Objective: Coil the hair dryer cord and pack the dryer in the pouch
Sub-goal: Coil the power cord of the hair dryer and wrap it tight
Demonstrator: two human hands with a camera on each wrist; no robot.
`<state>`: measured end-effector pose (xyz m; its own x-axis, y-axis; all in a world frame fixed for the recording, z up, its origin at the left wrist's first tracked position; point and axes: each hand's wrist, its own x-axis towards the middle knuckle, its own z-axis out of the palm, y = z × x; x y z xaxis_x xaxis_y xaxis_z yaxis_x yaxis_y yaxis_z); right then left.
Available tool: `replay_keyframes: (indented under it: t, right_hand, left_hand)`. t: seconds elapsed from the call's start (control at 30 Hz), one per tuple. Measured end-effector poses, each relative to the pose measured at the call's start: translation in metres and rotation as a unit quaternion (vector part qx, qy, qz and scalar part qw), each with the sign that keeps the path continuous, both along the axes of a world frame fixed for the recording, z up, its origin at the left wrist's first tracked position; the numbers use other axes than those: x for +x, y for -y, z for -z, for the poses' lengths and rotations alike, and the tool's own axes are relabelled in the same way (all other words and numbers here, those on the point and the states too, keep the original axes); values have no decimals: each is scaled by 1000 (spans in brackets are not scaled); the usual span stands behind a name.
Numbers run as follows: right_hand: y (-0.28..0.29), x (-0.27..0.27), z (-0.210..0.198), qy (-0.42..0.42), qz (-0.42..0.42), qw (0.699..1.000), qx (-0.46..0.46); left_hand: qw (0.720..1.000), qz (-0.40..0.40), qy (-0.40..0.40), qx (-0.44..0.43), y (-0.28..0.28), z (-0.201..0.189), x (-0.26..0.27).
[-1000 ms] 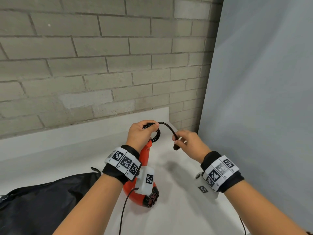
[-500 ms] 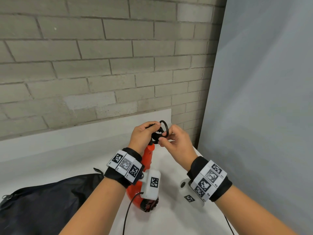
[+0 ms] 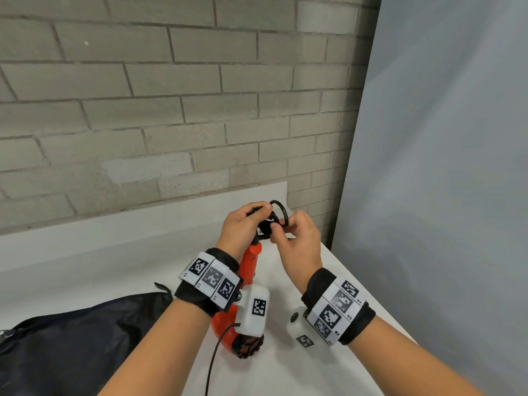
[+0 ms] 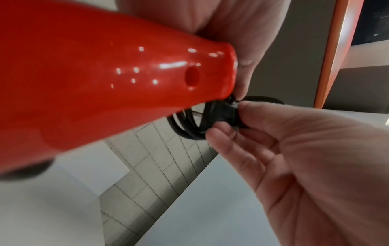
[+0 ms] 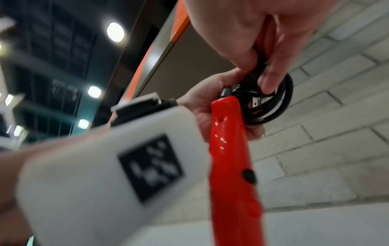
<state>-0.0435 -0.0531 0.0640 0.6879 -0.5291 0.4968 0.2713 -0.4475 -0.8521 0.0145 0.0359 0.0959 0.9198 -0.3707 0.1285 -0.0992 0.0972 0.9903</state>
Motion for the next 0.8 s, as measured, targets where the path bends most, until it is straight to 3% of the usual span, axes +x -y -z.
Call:
replay_keyframes:
  t: [0.1,0.17,0.53,0.7,0.8]
  right_hand:
    - [0,-1,1,-2,-11,996,85]
    - [-1,-2,1,0,-16,996,93]
    - [-4,5,3,21,47,999,-7]
    - [5,14,5,-23,54,997,-47]
    - [10,17,-1,-17,-54,997,-56]
  left_hand:
    - [1000,-11,12,7,1,0,0]
    - [1000,-24,15,4,2,1,1]
    - [999,30,40,1,6,2,-4]
    - [998,55,12,6,4,4,-4]
    - [997,76,25,9,5,3,-7]
